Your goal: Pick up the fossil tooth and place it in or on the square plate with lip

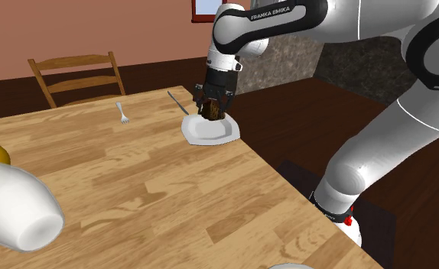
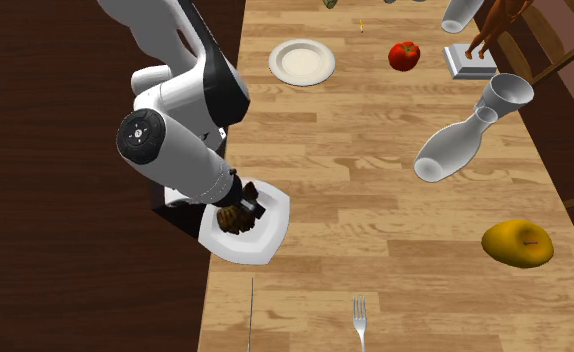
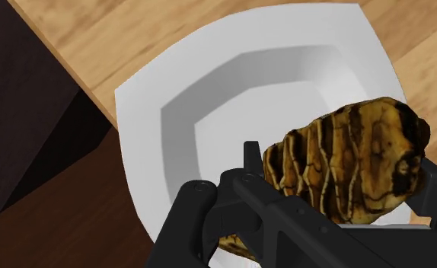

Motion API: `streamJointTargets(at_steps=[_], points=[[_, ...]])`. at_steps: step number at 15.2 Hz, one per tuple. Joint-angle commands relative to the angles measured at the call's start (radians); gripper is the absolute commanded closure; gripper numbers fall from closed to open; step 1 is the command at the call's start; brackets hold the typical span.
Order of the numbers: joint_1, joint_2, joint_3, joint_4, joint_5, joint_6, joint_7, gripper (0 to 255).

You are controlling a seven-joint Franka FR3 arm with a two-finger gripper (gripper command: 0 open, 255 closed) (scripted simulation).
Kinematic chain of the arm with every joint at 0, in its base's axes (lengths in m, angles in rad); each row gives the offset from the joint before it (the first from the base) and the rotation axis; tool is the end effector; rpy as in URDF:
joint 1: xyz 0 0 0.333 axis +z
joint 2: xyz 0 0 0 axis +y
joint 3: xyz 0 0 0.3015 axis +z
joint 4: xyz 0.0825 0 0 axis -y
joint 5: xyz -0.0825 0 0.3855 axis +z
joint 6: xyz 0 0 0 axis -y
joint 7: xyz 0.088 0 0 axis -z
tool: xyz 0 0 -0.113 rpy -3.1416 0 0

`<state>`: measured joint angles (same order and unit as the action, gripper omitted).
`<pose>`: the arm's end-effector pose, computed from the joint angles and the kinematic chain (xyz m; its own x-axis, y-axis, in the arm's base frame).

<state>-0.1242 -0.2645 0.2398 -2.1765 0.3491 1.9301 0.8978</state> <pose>0.4778 0.0867 0.4818 0.6129 -0.7628 -0.2063 -0.7902 -0.5910 -0.1624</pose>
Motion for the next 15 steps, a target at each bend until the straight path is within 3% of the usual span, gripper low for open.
streamJointTargets(at_steps=[1, 7, 14, 15], points=[[0.001, 0.006, 0.002, -0.021, 0.003, 0.027, -0.006, 255], [0.004, 0.026, 0.009, -0.08, 0.012, 0.105, -0.025, 255], [0.004, 0.026, 0.009, -0.08, 0.012, 0.105, -0.025, 255], [0.004, 0.026, 0.009, -0.08, 0.012, 0.105, -0.025, 0]])
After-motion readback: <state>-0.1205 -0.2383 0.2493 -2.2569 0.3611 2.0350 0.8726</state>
